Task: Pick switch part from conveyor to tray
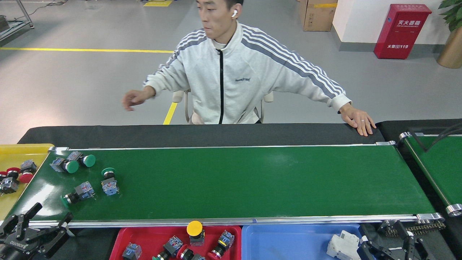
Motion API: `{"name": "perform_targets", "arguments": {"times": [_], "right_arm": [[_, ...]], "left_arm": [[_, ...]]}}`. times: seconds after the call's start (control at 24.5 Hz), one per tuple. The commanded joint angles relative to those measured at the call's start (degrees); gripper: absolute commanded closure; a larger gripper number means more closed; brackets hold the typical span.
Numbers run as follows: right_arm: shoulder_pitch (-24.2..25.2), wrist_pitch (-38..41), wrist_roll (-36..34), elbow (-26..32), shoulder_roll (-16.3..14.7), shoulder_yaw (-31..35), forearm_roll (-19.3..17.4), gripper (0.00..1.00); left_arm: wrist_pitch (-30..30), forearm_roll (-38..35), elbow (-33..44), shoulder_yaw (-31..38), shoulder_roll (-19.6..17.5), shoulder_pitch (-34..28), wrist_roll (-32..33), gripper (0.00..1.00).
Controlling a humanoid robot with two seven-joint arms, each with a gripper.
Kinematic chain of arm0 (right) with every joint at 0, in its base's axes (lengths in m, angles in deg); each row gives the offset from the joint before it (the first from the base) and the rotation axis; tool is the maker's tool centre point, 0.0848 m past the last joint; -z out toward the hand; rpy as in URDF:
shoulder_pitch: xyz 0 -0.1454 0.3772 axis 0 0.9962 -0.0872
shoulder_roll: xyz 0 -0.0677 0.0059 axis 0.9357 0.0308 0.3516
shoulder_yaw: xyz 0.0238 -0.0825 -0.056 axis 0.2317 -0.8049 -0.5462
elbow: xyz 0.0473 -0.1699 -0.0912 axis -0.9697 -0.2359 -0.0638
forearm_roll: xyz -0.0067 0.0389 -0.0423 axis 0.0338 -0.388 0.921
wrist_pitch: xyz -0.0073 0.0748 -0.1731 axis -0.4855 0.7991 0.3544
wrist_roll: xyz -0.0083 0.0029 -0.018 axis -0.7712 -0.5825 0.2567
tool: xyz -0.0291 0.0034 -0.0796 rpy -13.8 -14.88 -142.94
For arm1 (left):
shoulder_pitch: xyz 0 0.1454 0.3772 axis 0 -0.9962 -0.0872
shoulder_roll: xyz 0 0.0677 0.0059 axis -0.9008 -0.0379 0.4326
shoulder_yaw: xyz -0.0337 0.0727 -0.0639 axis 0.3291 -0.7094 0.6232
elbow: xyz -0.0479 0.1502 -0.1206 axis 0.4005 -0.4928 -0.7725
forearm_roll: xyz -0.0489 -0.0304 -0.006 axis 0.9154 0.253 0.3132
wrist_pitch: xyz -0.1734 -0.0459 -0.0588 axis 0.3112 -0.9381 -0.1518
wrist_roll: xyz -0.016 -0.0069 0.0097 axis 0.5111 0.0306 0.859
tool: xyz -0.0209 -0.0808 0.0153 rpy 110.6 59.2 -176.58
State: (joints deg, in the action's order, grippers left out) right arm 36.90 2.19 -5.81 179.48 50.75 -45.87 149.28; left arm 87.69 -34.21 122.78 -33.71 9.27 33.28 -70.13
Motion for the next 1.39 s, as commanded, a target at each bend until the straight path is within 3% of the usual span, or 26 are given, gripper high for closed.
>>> {"name": "perform_targets", "arguments": {"times": [0.0,0.2,0.41,0.49,0.53,0.57,0.65,0.73,0.82,0.98,1.02,1.1,1.18,1.22,1.35], "right_arm": [[-0.24,0.15,-0.05,0.87,-0.03,0.23,-0.15,0.00],[-0.41,0.15,-0.05,0.70,-0.12,0.14,-0.24,0.00],[-0.33,0.24,-0.05,0.70,-0.12,-0.12,-0.24,0.00],[-0.41,0.15,-0.05,0.70,-0.12,-0.12,-0.24,0.00],[-0.50,0.15,-0.05,0.70,-0.20,-0.04,-0.42,0.00],[-0.59,0.15,-0.05,0.70,-0.20,-0.04,-0.42,0.00],[-0.50,0.15,-0.05,0.70,-0.20,-0.04,-0.42,0.00],[-0.41,0.15,-0.05,0.61,-0.20,-0.04,-0.42,0.00],[-0.41,0.15,-0.05,0.61,-0.29,0.32,-0.42,0.00],[-0.41,0.15,-0.05,0.34,-0.20,1.55,-0.59,0.00],[-0.41,0.15,-0.05,0.34,-0.20,1.63,-0.59,0.00],[-0.41,0.15,-0.05,0.34,-0.12,1.63,-0.59,0.00],[-0.41,0.15,-0.05,0.43,-0.12,1.63,-0.68,0.00],[-0.50,0.15,-0.05,0.43,-0.12,1.63,-0.94,0.00],[-0.50,0.15,0.03,0.52,-0.03,1.63,-1.21,0.00]], "left_arm": [[-0.02,-0.10,-4.42,-1.28,-1.16,4.15,-0.66,0.00],[-2.30,-0.10,-13.82,-5.24,-1.24,11.27,-0.66,0.00],[-5.20,-0.01,-16.02,-9.99,-1.07,14.08,-2.50,0.05],[-5.11,-0.10,-16.02,-10.42,-0.98,14.08,-4.17,0.31],[-4.50,-0.01,-16.02,-11.04,-0.89,13.99,-4.35,0.58],[-3.88,-0.01,-16.02,-11.83,-0.98,13.91,-4.35,0.73],[-2.74,0.07,-15.93,-12.80,-0.63,13.64,-5.05,0.86],[-1.86,-0.01,-15.14,-13.41,-0.72,11.80,-8.13,0.89],[0.51,0.07,-9.43,-14.91,-0.89,8.72,-9.71,0.91],[5.43,0.51,7.98,-13.33,-1.42,-0.77,-9.71,0.89],[5.43,0.51,12.90,-12.62,-1.42,-3.76,-9.62,0.84],[5.43,0.43,21.07,-11.74,-0.98,-10.00,-9.36,0.62],[5.43,0.42,29.06,-10.69,0.16,-15.80,-9.09,0.07],[5.43,0.43,31.26,-9.81,1.39,-18.08,-9.09,0.01],[5.43,0.43,34.61,-7.88,5.35,-21.78,-9.09,0.00]]}}
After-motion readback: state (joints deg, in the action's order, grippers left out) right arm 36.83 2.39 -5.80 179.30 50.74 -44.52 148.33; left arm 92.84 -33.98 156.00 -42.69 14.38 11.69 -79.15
